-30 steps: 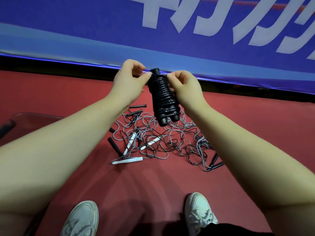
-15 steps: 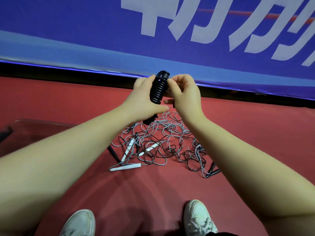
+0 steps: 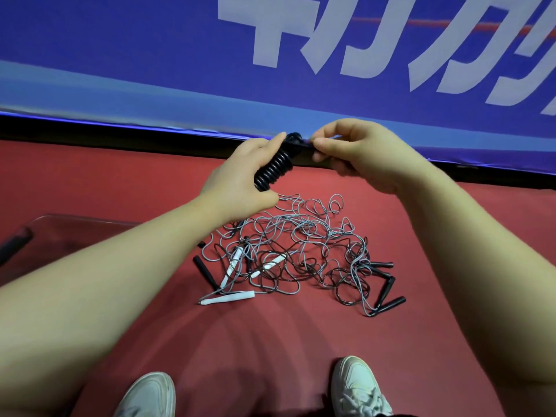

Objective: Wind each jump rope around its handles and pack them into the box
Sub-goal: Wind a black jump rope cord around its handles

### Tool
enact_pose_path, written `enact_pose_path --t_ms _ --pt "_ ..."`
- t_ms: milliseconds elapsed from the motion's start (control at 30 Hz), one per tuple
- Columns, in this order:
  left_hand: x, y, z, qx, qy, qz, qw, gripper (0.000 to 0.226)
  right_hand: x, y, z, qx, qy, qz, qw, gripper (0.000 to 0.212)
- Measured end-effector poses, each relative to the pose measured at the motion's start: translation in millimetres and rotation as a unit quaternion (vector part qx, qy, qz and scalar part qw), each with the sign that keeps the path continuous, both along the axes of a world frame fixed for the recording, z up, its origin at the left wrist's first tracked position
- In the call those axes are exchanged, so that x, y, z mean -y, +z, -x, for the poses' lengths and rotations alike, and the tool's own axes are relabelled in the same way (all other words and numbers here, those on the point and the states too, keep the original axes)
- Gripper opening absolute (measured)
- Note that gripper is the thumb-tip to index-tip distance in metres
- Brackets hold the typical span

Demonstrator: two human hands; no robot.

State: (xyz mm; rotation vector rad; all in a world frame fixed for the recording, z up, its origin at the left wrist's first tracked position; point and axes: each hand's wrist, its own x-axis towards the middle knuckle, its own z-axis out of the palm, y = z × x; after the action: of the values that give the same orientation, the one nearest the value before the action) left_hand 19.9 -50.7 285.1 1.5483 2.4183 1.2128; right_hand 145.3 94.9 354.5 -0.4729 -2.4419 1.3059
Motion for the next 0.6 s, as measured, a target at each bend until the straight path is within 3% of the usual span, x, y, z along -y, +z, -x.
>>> enact_pose_path --t_ms 133,233,267,300,333,400,500,600 --pt "3 1 0 -0.1 0.062 0.046 0.992 0.091 8 6 -12 0.102 -0.008 -0.178 0.979 0.017" --pt "2 1 1 -0.125 0.078 0.045 0.988 0.09 16 3 -7 0.124 -0.039 -0.367 0.921 0.023" --pt "2 2 3 -0.128 0.081 0.041 0.988 0.09 17 2 -4 0.118 -0.047 -0.383 0.915 0.024" --pt "3 2 4 -0.13 0.084 0.038 0.987 0.089 17 1 -3 0.109 -0.037 -0.34 0.933 0.028" --pt "3 2 5 -0.134 0.085 0.033 0.987 0.088 17 -2 -1 0.1 -0.014 -0.238 0.966 0.03" --pt "4 1 8 -0.128 0.083 0.016 0.988 0.087 14 -11 2 0.075 0.02 0.044 0.996 0.029" --pt "4 -3 9 -0.043 0.066 -0.04 0.996 0.08 -2 -35 8 0.04 0.008 0.288 0.957 0.022" --pt "0 -4 8 0.051 0.041 -0.086 0.994 0.073 -7 -52 16 -0.028 -0.017 0.478 0.878 0.017"
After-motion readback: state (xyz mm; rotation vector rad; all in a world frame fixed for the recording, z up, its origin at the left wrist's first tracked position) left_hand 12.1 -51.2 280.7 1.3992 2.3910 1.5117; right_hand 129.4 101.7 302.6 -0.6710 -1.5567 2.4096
